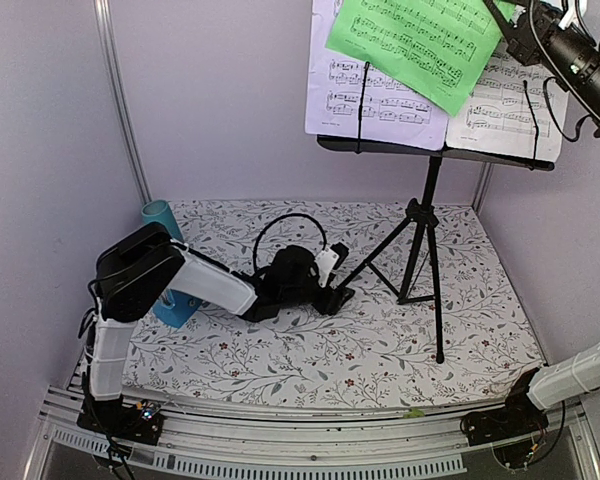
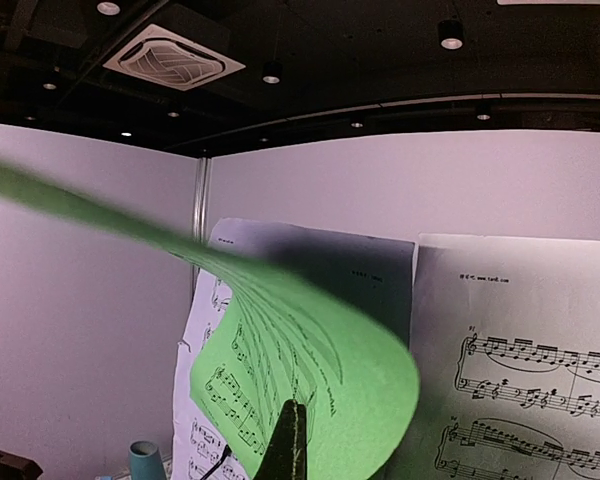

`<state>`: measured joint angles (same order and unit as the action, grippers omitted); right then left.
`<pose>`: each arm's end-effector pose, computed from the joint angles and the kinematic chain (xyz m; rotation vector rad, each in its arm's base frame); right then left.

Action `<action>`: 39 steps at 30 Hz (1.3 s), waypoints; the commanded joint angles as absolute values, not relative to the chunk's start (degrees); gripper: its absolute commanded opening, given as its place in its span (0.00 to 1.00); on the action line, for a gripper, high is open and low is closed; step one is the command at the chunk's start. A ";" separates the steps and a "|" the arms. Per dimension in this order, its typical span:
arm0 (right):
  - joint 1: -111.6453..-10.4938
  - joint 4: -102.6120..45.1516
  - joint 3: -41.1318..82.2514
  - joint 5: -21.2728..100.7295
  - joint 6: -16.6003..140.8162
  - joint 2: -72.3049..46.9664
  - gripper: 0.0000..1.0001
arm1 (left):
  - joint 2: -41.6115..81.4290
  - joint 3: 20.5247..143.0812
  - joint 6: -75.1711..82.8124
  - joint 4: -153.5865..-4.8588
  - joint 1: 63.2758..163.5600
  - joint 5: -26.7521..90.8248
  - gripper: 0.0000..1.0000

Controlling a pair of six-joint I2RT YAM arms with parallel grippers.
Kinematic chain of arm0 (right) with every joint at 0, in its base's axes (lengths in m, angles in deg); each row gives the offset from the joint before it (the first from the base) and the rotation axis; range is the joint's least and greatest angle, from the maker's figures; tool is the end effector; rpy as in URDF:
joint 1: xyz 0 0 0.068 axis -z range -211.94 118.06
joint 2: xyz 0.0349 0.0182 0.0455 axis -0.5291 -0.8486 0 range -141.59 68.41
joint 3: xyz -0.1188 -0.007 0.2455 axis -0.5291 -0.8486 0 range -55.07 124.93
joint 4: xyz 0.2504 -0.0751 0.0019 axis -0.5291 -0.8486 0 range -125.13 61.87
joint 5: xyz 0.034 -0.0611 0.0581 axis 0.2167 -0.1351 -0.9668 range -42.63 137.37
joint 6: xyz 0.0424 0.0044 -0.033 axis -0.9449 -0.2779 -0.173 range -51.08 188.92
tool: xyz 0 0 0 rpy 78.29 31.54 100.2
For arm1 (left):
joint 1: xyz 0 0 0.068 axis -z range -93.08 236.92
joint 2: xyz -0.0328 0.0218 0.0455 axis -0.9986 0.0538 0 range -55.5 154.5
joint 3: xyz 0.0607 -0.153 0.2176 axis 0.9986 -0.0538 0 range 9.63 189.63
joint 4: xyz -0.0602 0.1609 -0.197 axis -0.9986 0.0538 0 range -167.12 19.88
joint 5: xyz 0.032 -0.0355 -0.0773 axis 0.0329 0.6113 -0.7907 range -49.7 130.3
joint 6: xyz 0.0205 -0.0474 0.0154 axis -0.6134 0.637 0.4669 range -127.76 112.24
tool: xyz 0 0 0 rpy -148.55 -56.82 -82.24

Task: Set up the instrument practice props
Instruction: Adjust the music stand at the center of the board, then pick up the music stand locking hook from the music stand.

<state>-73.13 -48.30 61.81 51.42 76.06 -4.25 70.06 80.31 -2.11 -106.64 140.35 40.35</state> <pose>0.1333 0.1133 0.6241 -0.4184 1.0875 0.4857 0.2756 -0.3715 0.1155 0.8400 1.8977 -0.6465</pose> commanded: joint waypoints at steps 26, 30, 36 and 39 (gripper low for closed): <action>-72.86 -42.72 56.37 56.24 81.58 -1.77 0.00 | 34.55 66.10 6.18 -102.38 148.06 61.10 0.75; -72.85 -41.05 54.94 57.49 82.66 -1.02 0.00 | 30.71 67.61 5.68 -99.74 151.58 64.82 0.72; -72.90 -40.10 54.09 57.93 83.46 -0.62 0.00 | 28.33 73.22 3.90 -96.09 156.63 72.05 0.66; -72.90 -39.64 53.63 57.85 83.60 -0.41 0.00 | 27.97 75.67 3.10 -95.59 158.88 74.71 0.64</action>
<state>-73.13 -41.74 54.48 56.82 82.90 -1.54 29.73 72.22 4.84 -98.03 156.06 68.83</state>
